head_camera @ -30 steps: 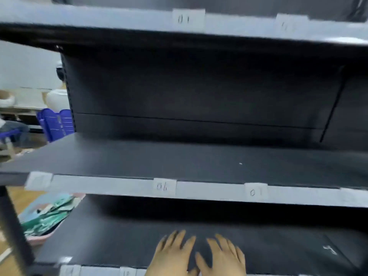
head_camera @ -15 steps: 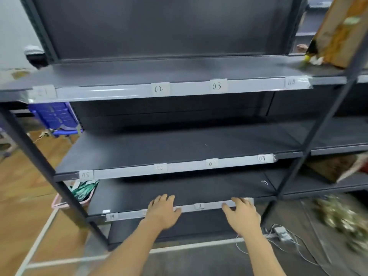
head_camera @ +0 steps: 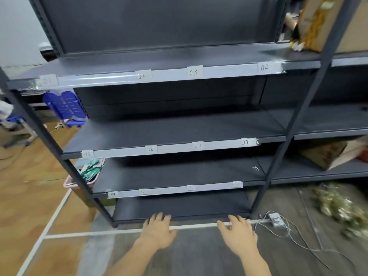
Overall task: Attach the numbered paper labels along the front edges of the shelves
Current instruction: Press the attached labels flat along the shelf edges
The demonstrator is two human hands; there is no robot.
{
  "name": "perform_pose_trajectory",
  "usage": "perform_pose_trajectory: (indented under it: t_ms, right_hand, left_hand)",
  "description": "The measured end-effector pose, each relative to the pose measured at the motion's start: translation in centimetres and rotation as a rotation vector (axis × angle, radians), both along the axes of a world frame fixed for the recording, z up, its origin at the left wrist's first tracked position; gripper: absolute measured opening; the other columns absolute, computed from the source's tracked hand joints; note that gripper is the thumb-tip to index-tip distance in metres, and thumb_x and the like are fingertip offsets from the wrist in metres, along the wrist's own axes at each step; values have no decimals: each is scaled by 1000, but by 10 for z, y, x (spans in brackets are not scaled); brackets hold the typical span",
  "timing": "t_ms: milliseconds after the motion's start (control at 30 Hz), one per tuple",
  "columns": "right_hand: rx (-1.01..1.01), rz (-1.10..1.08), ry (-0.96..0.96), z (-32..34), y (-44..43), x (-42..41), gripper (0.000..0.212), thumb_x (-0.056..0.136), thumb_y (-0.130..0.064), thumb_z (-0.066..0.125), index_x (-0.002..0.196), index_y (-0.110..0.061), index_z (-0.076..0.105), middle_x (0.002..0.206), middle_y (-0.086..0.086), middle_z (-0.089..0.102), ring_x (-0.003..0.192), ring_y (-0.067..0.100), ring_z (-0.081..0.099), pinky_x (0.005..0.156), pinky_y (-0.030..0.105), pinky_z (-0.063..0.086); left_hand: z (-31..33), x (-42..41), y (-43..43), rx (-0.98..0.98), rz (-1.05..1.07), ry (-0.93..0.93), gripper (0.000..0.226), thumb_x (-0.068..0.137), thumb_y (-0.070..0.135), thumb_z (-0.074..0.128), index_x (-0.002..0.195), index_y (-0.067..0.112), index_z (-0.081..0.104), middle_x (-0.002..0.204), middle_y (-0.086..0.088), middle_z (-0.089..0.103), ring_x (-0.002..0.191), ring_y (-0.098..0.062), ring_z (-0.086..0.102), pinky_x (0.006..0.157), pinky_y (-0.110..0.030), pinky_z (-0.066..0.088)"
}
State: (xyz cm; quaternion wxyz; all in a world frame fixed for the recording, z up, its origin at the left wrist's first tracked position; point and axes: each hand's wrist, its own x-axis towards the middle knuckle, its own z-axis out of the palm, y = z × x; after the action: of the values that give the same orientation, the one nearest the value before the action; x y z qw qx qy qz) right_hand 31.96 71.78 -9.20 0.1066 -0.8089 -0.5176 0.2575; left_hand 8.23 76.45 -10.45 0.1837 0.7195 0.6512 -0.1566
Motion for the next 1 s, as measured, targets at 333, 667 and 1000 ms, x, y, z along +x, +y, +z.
perform_pose_trajectory:
  t_ms: [333, 667, 1000]
  right_hand:
    - [65, -97, -1, 39, -14, 24, 64, 90, -61, 39, 143, -26, 39, 153, -3, 33, 143, 20, 22, 111, 40, 28]
    - [323, 180, -12, 154, 63, -59, 67, 91, -63, 37, 148, -31, 27, 160, -4, 16, 148, 18, 8, 117, 40, 22]
    - [504, 363, 19, 212, 88, -131, 64, 94, -56, 40, 149, -26, 28, 160, -2, 16, 148, 18, 5, 118, 42, 14]
  left_hand:
    - [51, 52, 19, 133, -131, -96, 63, 97, 49, 35, 152, 23, 19, 162, -7, 11, 149, -25, 6, 121, -41, 7]
    - [150, -44, 58, 451, 40, -78, 66, 95, 50, 37, 152, 23, 18, 162, -8, 9, 150, -26, 3, 121, -42, 8]
    - [203, -144, 49, 604, 233, -59, 64, 95, 47, 39, 151, 22, 22, 161, -9, 13, 149, -27, 7, 119, -44, 11]
